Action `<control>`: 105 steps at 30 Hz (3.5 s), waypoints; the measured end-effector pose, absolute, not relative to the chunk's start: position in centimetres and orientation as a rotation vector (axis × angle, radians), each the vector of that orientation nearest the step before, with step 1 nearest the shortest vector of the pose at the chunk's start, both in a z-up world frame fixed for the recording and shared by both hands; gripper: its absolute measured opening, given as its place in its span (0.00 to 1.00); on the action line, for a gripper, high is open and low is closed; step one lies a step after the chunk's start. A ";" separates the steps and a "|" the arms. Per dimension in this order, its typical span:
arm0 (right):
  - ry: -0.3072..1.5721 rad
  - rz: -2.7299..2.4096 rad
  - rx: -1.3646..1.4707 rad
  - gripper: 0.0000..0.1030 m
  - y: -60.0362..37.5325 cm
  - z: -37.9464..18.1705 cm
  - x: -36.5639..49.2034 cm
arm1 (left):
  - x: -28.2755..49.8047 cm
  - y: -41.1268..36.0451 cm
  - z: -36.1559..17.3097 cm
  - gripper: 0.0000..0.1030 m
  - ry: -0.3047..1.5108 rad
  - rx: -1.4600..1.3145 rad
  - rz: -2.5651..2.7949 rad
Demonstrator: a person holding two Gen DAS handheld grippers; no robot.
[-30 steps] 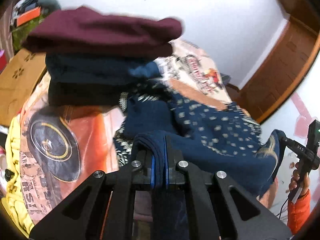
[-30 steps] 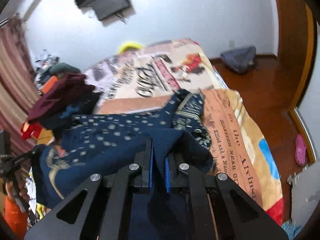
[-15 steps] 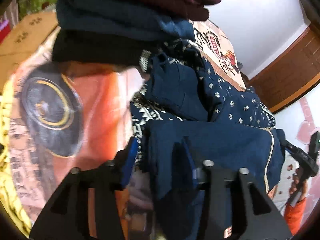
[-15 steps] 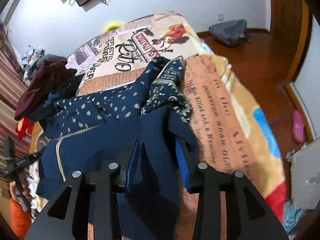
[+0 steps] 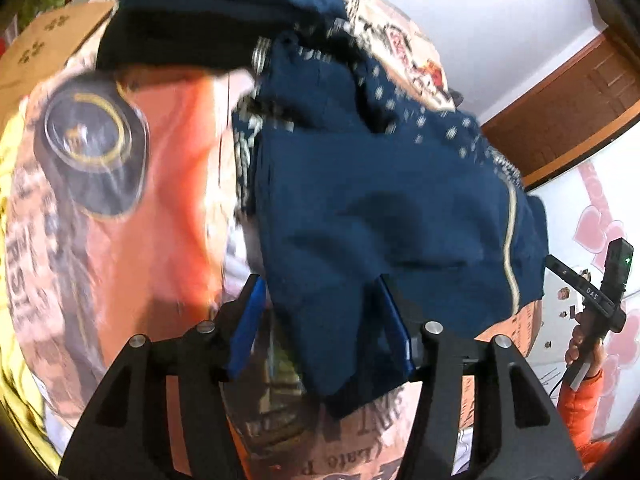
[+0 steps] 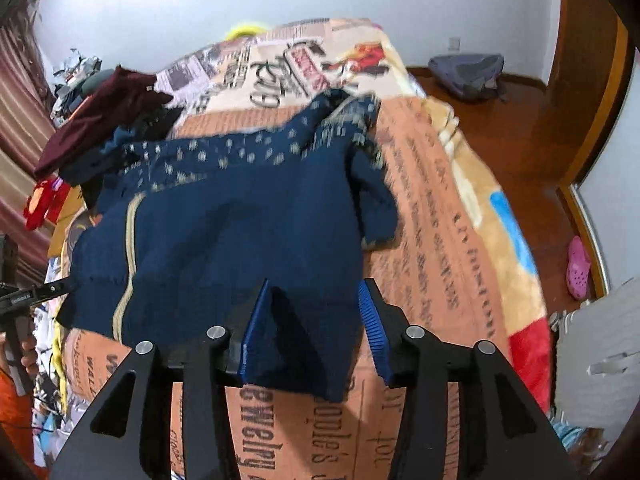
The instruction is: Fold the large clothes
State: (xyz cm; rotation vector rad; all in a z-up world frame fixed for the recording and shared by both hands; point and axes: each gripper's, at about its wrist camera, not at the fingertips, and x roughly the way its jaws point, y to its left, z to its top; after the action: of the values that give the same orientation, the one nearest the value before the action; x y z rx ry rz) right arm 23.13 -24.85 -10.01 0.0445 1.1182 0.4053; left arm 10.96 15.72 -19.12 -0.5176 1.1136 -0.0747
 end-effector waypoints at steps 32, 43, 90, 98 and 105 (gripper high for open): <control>0.799 0.497 0.253 0.06 -22.5 -2.8 30.5 | 18.8 15.0 -6.1 0.03 0.696 -0.468 -0.198; 0.888 0.361 0.208 0.06 -22.3 -7.0 37.9 | 28.8 17.4 -14.4 0.04 0.915 -0.478 -0.064; 1.097 0.515 -0.024 0.43 -12.6 -8.7 39.9 | 34.5 11.2 -13.1 0.58 0.932 -0.159 -0.091; 1.190 0.628 -0.135 0.43 -10.9 -11.4 34.8 | 30.3 10.4 -17.9 0.58 1.082 -0.144 -0.140; 1.163 0.581 -0.259 0.51 -12.1 -13.0 31.0 | 25.1 12.1 -18.9 0.59 1.045 -0.204 -0.119</control>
State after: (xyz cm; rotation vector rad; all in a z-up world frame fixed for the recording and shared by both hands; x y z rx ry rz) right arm 30.99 -12.07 -13.00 -0.2589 1.1632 0.5809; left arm 25.11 12.13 -18.94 -0.2039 1.0447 -0.1191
